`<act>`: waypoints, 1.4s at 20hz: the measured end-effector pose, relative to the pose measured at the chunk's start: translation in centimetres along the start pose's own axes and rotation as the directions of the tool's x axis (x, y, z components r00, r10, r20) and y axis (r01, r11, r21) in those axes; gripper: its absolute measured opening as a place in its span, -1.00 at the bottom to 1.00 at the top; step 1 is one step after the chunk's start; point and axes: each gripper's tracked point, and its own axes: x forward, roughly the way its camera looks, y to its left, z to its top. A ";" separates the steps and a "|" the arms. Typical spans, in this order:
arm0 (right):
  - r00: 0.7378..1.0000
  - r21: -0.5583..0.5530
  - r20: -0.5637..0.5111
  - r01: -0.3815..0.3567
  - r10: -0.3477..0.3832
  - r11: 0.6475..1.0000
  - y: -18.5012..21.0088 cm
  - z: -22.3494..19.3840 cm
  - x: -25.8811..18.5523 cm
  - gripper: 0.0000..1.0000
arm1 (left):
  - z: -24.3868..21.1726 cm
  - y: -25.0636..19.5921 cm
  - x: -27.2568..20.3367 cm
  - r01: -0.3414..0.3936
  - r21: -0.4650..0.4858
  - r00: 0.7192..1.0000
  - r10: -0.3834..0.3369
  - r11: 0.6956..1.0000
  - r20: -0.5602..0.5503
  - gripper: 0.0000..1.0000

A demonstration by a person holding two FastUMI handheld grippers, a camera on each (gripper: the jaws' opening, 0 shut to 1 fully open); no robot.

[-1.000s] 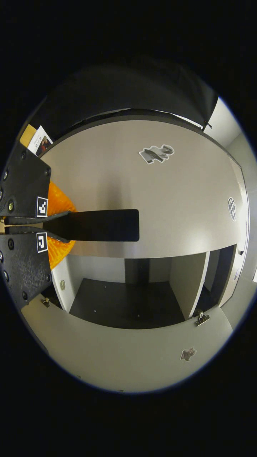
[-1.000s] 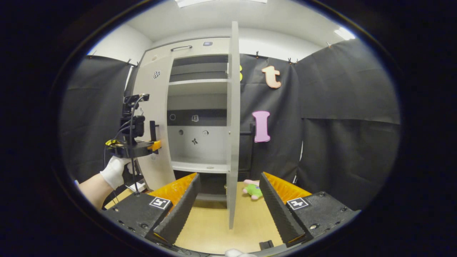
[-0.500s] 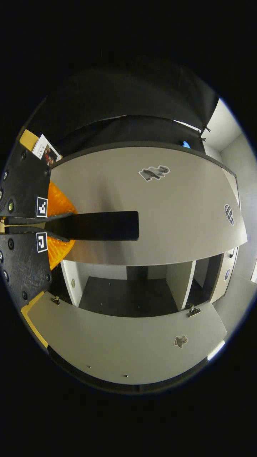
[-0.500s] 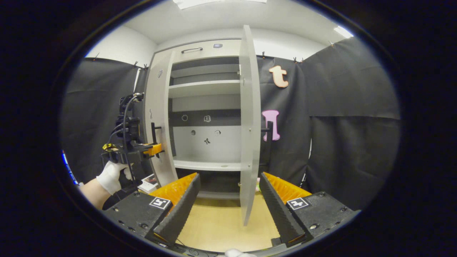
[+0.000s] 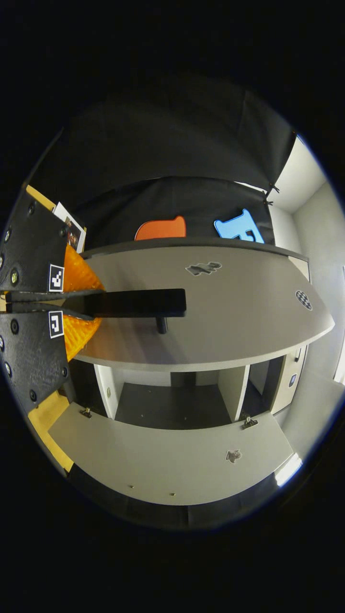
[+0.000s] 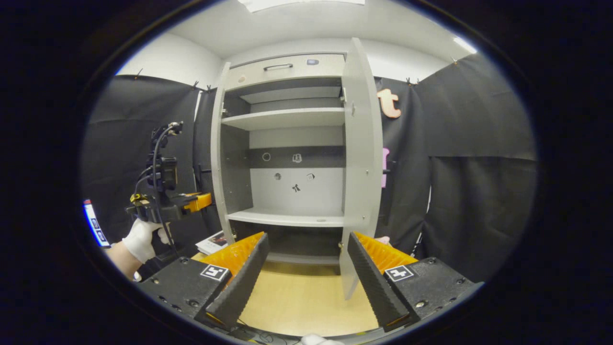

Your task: Open the right door of the double-door shoe cabinet with the right hand, and open the left door with the left hand.

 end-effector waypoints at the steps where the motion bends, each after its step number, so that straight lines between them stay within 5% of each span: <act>1: 1.000 0.000 -0.002 -0.009 0.009 1.000 0.3 0.2 0.0 1.00 | 0.1 0.5 -0.2 -0.008 0.007 1.000 0.008 1.000 0.000 -0.99; 5: 0.999 -0.004 -0.005 -0.036 0.036 0.999 2.6 -0.4 -0.2 1.00 | -0.1 2.5 -0.9 -0.050 0.013 0.999 0.050 0.999 0.003 -1.00; 6: 0.999 -0.003 -0.004 -0.042 0.042 0.999 3.0 -0.4 -0.3 1.00 | -0.2 2.9 -1.1 -0.057 0.013 0.998 0.057 0.998 0.005 -0.84; 7: 0.999 -0.004 -0.004 -0.047 0.047 0.999 3.4 -0.4 -0.3 1.00 | -0.2 3.4 -1.2 -0.062 0.010 0.998 0.062 0.998 0.004 -1.00; 8: 0.999 -0.007 -0.002 -0.050 0.050 0.999 3.7 -0.5 -0.4 1.00 | -0.2 3.6 -1.3 -0.066 0.016 0.998 0.065 0.998 0.007 -0.84; 9: 0.999 -0.009 -0.005 -0.054 0.054 0.999 4.0 -0.5 -0.2 1.00 | -0.1 4.0 -1.3 -0.072 0.025 0.997 0.071 0.997 0.009 -1.00; 14: 0.997 -0.010 -0.006 -0.072 0.072 0.997 5.7 -0.6 -0.3 1.00 | -0.2 6.7 -1.6 -0.112 0.029 0.994 0.112 0.993 0.016 -1.00; 16: 0.997 -0.014 -0.002 -0.073 0.073 0.997 6.3 -0.4 -0.1 1.00 | -0.3 6.9 -1.4 -0.097 0.005 0.995 0.097 0.995 0.012 -0.84; 17: 0.997 -0.016 -0.002 -0.073 0.073 0.997 6.5 -0.4 -0.1 1.00 | -0.3 6.9 -1.5 -0.090 0.000 0.996 0.090 0.996 0.014 -1.00; 28: 0.998 -0.023 0.001 -0.062 0.062 0.998 8.1 -0.3 -0.6 1.00 | -0.4 7.5 -1.7 -0.058 -0.027 0.998 0.058 0.998 0.003 -1.00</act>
